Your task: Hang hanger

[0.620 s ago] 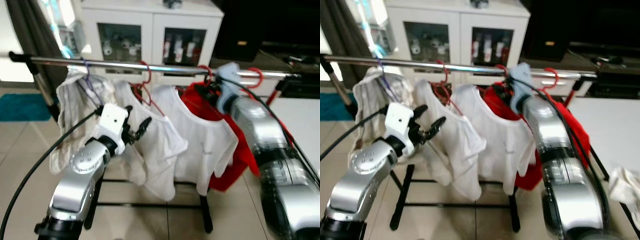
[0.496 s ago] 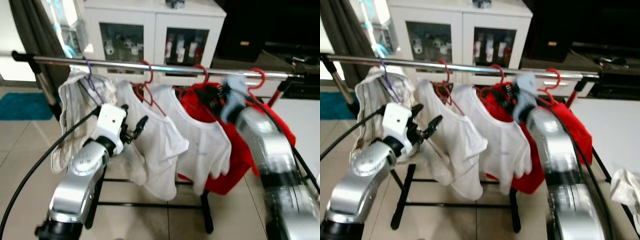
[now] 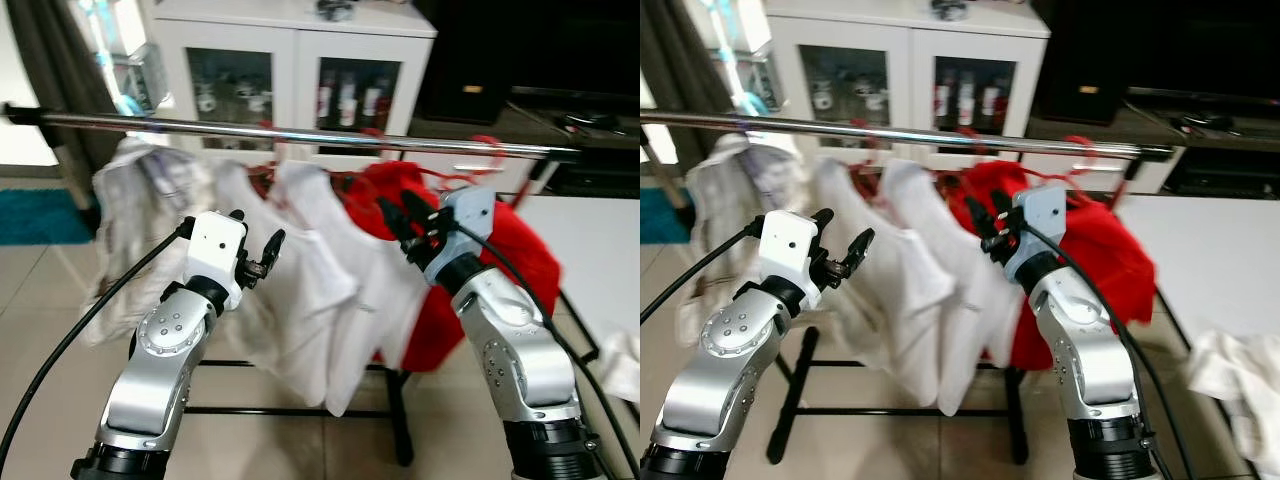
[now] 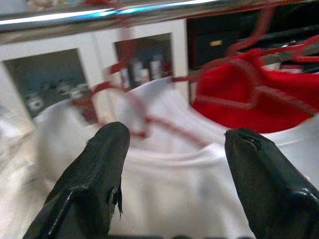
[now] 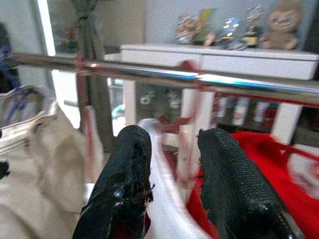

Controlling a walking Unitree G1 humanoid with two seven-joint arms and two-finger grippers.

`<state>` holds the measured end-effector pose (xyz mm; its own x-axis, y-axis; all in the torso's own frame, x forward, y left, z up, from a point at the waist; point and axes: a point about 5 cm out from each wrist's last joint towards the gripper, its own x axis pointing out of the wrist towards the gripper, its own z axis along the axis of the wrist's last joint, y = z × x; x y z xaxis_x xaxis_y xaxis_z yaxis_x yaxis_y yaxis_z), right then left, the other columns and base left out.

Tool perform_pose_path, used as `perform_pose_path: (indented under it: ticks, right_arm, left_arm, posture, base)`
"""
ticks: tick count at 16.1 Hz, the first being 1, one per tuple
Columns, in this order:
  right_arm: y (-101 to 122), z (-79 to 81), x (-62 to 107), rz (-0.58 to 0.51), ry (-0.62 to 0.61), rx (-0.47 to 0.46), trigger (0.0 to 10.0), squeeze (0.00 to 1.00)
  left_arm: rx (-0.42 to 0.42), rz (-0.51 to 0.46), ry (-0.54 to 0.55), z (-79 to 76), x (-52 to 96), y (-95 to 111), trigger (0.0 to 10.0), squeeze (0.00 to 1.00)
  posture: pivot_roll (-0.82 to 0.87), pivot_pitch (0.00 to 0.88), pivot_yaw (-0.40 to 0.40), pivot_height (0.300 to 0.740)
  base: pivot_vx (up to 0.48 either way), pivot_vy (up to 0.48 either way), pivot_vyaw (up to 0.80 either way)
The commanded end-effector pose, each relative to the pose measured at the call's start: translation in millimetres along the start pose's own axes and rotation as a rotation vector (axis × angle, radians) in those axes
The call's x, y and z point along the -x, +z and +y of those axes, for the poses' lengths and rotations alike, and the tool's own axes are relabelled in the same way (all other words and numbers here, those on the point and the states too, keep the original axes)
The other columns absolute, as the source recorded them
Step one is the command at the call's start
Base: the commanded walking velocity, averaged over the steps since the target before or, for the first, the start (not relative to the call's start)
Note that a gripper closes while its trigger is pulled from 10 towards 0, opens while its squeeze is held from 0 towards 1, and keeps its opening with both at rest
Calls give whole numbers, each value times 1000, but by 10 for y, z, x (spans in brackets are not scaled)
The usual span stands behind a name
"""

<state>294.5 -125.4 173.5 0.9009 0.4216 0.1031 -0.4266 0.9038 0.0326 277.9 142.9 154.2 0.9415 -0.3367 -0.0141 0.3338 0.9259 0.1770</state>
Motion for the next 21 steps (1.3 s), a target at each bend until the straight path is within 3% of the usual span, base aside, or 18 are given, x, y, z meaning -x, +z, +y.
perform_pose_path:
  ticks: [1, 7, 15, 17, 21]
  right_arm:
    - [-45, -70, 42, 36, -45, 19, 10000, 0]
    - [-68, -45, 35, 61, -65, 7, 10000, 0]
    - [-131, -159, 118, 112, -140, 31, 10000, 0]
    - [-168, -203, 130, 149, -166, 106, 10000, 0]
    - [-158, -229, 112, 146, -182, 105, 10000, 0]
  left_arm:
    - [-4, -10, -8, -47, -5, 6, 10000, 0]
    - [-11, -13, 7, -45, 15, -2, 10000, 0]
    - [20, -11, -26, -95, -4, -18, 10000, 0]
    - [37, -9, -8, -70, -8, -19, 10000, 0]
    - [47, 0, -2, -43, 3, -26, 10000, 0]
  posture:
    - [-84, 0, -39, 740]
    - [-78, 0, -56, 740]
    - [-90, 0, -47, 740]
    - [-88, 0, -52, 740]
    - [-86, 0, -52, 740]
  base:
    - [0, -341, 0]
    - [0, -334, 0]
    - [0, 0, 0]
    - [0, 0, 0]
    - [284, 0, 800]
